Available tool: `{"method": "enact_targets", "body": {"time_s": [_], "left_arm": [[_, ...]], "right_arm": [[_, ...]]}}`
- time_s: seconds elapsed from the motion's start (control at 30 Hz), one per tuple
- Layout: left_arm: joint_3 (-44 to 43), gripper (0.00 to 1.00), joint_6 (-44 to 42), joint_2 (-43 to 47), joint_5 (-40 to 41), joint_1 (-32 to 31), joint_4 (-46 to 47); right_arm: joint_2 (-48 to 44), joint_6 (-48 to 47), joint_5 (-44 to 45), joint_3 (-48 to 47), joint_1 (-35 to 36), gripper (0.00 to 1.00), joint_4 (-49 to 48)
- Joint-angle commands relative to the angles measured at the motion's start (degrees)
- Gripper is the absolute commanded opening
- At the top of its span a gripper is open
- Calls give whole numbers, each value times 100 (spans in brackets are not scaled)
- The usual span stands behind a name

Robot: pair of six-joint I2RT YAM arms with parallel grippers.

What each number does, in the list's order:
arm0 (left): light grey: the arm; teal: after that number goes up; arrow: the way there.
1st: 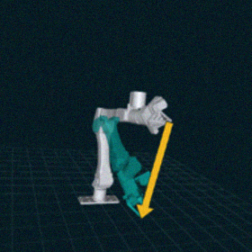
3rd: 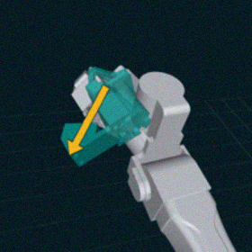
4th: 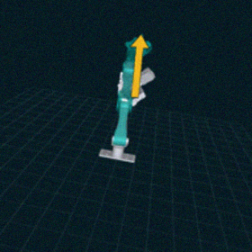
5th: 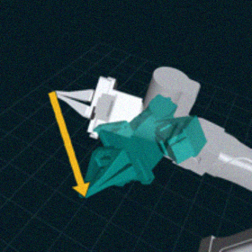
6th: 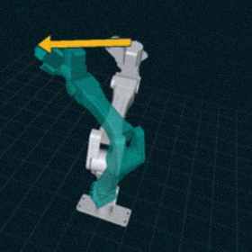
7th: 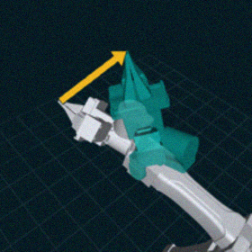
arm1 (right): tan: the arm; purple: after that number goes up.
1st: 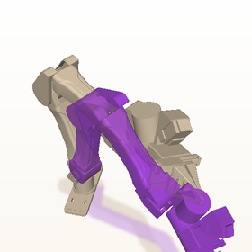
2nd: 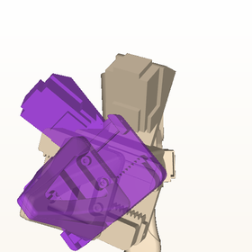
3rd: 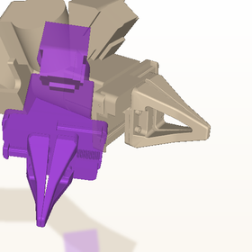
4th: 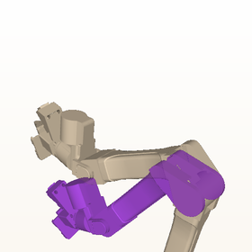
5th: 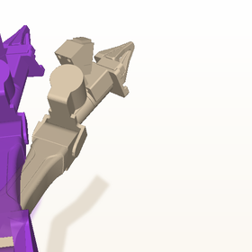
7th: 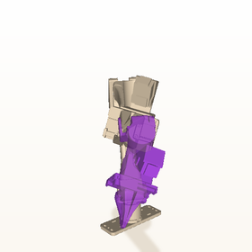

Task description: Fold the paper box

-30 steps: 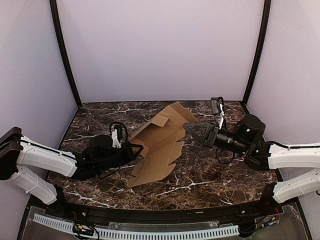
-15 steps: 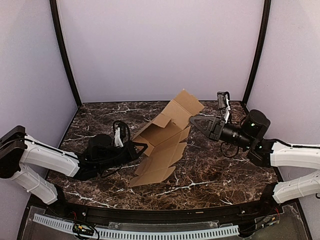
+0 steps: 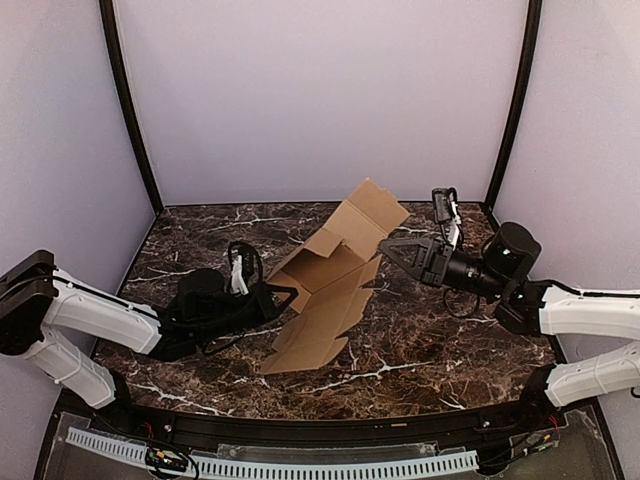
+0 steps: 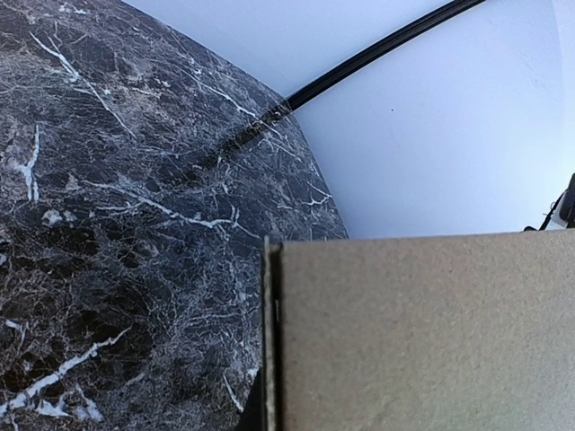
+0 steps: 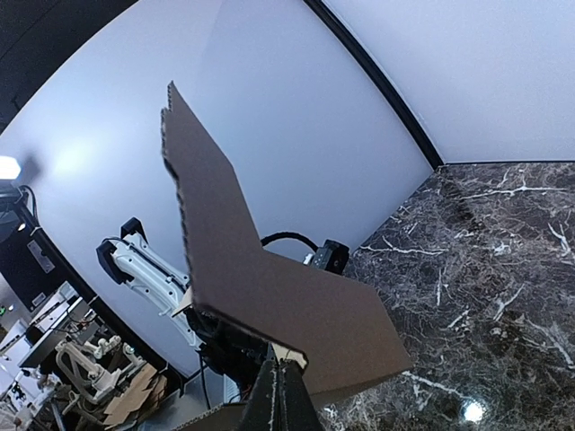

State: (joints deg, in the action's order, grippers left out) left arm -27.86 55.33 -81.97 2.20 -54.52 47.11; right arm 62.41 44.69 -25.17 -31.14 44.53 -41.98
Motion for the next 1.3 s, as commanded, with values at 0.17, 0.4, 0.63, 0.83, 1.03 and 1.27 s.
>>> {"method": "enact_targets", "body": {"time_s": [0.17,0.4,0.63,0.83,1.03,1.27], "left_arm": [[134,1,307,-97,262,11,513],[82,1,462,-305,230,12,724],[41,1,505,-416,145,11,792],[45,1,496,-418,53,11,815],[-7,1,416,-418,-70,9,803],[-95,1,305,-433,-179,7,746]], "right_arm": [[-722,105,44,675,25,0,-29],[-582,213,-99,675,481,0,-490],[-241,137,-119,289,731,0,-612],[-83,-55,-4,45,732,0,-426],[135,-69,-52,-138,732,0,-436],[324,-97,-65,-311,737,0,-374]]}}
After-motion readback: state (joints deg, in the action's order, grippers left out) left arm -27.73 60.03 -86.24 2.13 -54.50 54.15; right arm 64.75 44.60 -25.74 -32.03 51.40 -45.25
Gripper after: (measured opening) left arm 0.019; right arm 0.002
